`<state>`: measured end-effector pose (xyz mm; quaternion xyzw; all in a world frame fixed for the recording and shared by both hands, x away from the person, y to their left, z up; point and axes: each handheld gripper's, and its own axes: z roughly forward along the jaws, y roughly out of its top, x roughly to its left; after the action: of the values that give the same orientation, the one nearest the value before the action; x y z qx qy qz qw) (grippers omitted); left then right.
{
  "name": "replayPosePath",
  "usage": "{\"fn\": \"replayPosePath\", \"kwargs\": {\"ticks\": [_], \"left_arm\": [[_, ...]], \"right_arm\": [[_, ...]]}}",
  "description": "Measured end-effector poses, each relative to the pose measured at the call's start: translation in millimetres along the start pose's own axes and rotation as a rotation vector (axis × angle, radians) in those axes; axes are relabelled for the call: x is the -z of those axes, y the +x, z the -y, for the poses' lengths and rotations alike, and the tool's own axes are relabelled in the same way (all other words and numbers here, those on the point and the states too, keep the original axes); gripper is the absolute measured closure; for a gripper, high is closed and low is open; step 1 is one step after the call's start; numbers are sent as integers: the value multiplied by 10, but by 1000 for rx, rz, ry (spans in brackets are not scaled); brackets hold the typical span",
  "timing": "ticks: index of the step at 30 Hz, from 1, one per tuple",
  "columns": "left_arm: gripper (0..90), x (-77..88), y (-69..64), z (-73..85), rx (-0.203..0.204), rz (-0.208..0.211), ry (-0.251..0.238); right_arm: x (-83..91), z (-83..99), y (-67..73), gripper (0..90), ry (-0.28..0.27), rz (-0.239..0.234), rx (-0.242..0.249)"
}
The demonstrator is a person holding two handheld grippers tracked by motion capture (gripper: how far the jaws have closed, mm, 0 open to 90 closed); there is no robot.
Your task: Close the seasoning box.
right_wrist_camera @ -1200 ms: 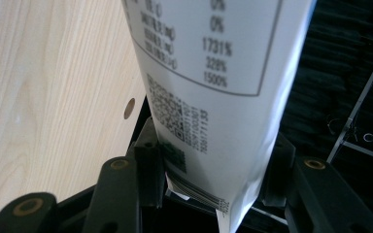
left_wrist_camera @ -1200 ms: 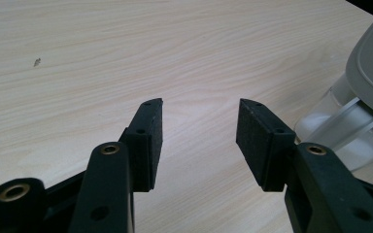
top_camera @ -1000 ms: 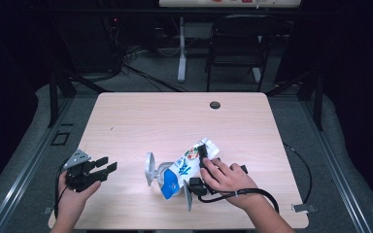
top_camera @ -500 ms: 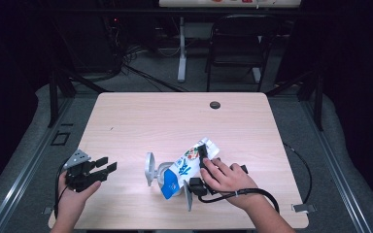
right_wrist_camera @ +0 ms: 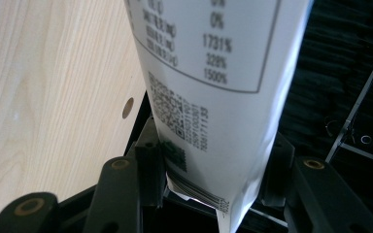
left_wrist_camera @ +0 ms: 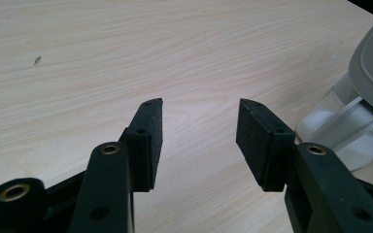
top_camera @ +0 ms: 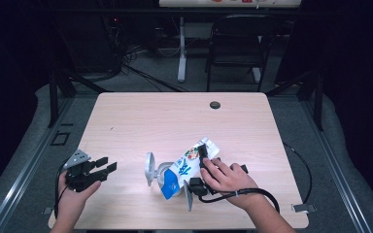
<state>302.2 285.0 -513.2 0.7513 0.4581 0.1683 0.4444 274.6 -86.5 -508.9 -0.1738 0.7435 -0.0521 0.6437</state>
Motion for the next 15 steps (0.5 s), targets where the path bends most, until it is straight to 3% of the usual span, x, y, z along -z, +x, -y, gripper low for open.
{"fn": "replayPosePath", "kwargs": {"ticks": [15], "left_arm": [[529, 2, 0, -3, -5, 0, 5]], "right_arm": [[0, 2, 4, 556, -1, 1, -6]]}}
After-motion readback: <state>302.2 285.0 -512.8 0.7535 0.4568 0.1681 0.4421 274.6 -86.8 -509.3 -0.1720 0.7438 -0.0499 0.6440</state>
